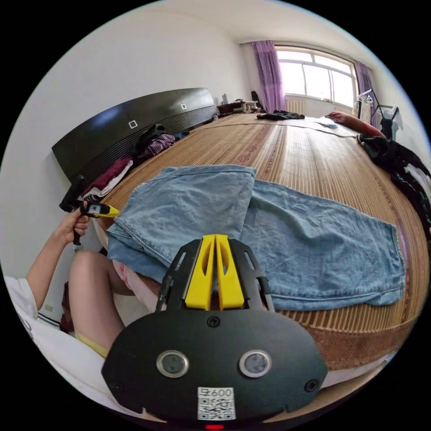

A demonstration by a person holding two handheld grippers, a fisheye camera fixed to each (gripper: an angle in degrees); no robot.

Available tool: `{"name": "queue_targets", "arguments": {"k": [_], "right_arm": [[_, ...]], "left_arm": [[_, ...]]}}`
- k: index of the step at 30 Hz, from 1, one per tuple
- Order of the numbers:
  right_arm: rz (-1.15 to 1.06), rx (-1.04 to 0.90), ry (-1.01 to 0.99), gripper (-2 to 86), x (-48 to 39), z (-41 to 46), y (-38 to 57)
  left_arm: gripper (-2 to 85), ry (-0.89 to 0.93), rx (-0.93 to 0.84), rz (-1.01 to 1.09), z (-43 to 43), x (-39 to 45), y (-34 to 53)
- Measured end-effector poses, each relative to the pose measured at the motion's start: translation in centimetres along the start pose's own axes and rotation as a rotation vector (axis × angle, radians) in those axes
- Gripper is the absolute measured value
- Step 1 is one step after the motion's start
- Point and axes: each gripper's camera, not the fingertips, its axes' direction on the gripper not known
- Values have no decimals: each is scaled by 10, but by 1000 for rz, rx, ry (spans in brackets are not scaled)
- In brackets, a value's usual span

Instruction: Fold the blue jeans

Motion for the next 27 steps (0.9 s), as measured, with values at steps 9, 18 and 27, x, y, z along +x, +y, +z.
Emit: {"name": "queue_targets", "arguments": {"k": [9, 18, 27], "right_arm": [[-73, 109, -61, -9, -19, 7, -57], [-27, -282, -254, -9, 64, 90, -112], [-111, -67, -188, -9, 3, 67, -144]], "left_arm": [[5, -264, 94, 459, 61, 110, -24], [6, -318, 21, 310, 118, 20, -7], [7, -219, 147, 418, 113, 20, 15]]}}
